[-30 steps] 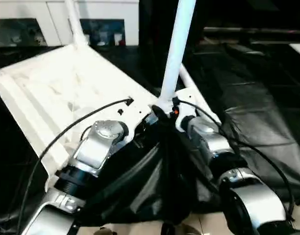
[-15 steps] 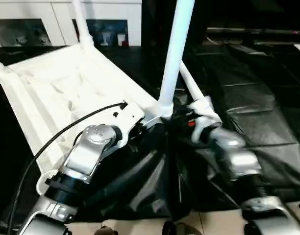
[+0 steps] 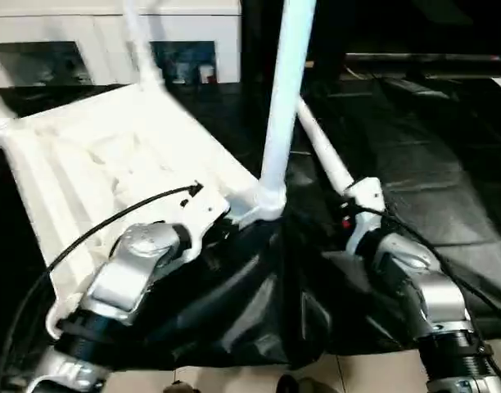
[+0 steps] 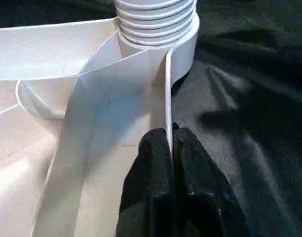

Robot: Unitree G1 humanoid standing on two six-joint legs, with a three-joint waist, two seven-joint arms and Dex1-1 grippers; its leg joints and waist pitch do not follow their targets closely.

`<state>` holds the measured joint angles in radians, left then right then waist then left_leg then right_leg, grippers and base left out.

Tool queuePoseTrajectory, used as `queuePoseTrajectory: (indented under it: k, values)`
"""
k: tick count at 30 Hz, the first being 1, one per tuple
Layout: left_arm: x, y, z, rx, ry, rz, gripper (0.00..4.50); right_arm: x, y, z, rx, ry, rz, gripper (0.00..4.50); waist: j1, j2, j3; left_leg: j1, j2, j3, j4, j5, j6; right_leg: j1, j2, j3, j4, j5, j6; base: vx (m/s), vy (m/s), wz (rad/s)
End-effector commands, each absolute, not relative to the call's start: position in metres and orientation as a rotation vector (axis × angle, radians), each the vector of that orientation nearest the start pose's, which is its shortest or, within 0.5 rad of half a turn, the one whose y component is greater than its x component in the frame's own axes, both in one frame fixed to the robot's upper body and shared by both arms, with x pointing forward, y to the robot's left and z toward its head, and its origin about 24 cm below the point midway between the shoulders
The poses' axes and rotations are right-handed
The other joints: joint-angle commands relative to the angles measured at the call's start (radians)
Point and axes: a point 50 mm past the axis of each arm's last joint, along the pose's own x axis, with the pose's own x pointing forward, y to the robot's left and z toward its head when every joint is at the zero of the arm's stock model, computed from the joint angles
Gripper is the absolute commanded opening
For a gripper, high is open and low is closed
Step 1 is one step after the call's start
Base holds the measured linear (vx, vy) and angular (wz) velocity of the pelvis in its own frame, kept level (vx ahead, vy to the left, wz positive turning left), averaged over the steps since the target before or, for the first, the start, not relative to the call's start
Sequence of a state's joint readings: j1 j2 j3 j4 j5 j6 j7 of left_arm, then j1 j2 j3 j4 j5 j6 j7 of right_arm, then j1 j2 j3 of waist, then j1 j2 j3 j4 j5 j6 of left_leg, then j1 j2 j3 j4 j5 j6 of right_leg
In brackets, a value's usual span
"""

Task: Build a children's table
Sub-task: Pick table leg

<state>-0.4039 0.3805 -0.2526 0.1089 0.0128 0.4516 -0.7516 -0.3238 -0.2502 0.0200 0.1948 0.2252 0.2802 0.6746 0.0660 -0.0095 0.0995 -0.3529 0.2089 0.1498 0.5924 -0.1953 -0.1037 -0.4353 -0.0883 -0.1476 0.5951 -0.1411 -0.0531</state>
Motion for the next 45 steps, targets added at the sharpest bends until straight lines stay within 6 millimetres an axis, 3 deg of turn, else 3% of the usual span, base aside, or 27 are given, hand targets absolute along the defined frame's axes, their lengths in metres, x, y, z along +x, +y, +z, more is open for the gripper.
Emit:
queuePoseTrajectory:
  k: [1,9,11,14,20,28,33,36,39,43,45]
  values:
    - [0.297,0.119,0.085,0.421,0.253,-1.011,0.00,0.303,-0.147,0.077,-0.020,0.143,0.777,4.39,0.010,0.003,-0.106,-0.005,0.011,0.011,-0.052,-0.079,0.094,0.084,-0.050,0.063,-0.075,-0.300,-0.098,0.000,0.000,0.00]
    - [0.287,0.119,0.076,0.527,0.302,-1.222,0.00,0.307,-0.142,0.074,-0.151,0.201,0.963,4.39,0.029,0.002,-0.106,-0.001,0.016,0.014,-0.053,-0.097,0.077,0.084,-0.053,0.070,-0.063,-0.255,-0.141,0.000,0.000,0.00]
    - [0.288,0.120,0.076,0.539,0.304,-1.234,0.00,0.307,-0.140,0.074,-0.167,0.212,0.999,4.39,0.032,0.001,-0.106,0.002,0.017,0.015,-0.053,-0.118,0.071,0.083,-0.054,0.071,-0.067,-0.276,-0.139,0.000,0.000,0.00]
    - [0.290,0.122,0.076,0.556,0.310,-1.242,0.00,0.309,-0.138,0.072,-0.224,0.225,1.044,4.39,0.032,-0.004,-0.106,-0.002,0.016,0.014,-0.054,-0.120,0.061,0.085,-0.053,0.075,-0.062,-0.285,-0.135,0.000,0.000,0.00]
    - [0.293,0.125,0.077,0.566,0.309,-1.244,0.00,0.313,-0.137,0.071,-0.265,0.227,1.064,3.84,0.026,-0.007,-0.104,-0.003,0.011,0.016,-0.054,-0.151,0.051,0.084,-0.052,0.079,-0.073,-0.373,-0.096,0.000,0.000,0.00]
    - [0.296,0.129,0.075,0.566,0.313,-1.227,0.00,0.315,-0.138,0.066,-0.279,0.233,1.075,3.15,0.024,-0.010,-0.106,-0.007,0.010,0.016,-0.053,-0.146,0.054,0.083,-0.050,0.078,-0.073,-0.382,-0.085,0.000,0.000,0.00]
    - [0.304,0.129,0.075,0.528,0.320,-1.126,0.00,0.318,-0.137,0.059,-0.206,0.244,0.992,2.80,0.020,-0.011,-0.102,-0.004,0.009,0.017,-0.053,-0.170,0.048,0.079,-0.050,0.075,-0.082,-0.433,-0.072,0.000,0.000,0.00]
    - [0.318,0.120,0.079,0.463,0.302,-0.983,0.00,0.324,-0.135,0.042,-0.090,0.292,0.822,2.76,0.017,-0.011,-0.100,0.002,0.003,0.015,-0.051,-0.201,0.035,0.077,-0.051,0.065,-0.100,-0.533,-0.033,0.000,0.000,0.00]
    - [0.326,0.116,0.080,0.440,0.300,-0.902,0.00,0.326,-0.131,0.033,-0.035,0.320,0.734,2.74,0.011,-0.011,-0.099,0.007,0.000,0.014,-0.049,-0.217,0.032,0.076,-0.052,0.055,-0.112,-0.566,-0.021,0.000,0.000,0.00]
    - [0.341,0.104,0.078,0.367,0.305,-0.701,0.00,0.333,-0.111,0.015,0.026,0.383,0.535,2.74,0.005,-0.004,-0.103,0.007,0.001,0.010,-0.050,-0.233,0.028,0.078,-0.053,0.046,-0.117,-0.573,-0.005,0.000,0.000,0.00]
    - [0.342,0.096,0.077,0.356,0.304,-0.669,0.00,0.334,-0.095,0.012,0.016,0.406,0.518,2.74,-0.005,0.000,-0.103,0.009,0.002,0.008,-0.051,-0.256,0.033,0.078,-0.052,0.040,-0.121,-0.565,-0.004,0.000,0.000,0.00]
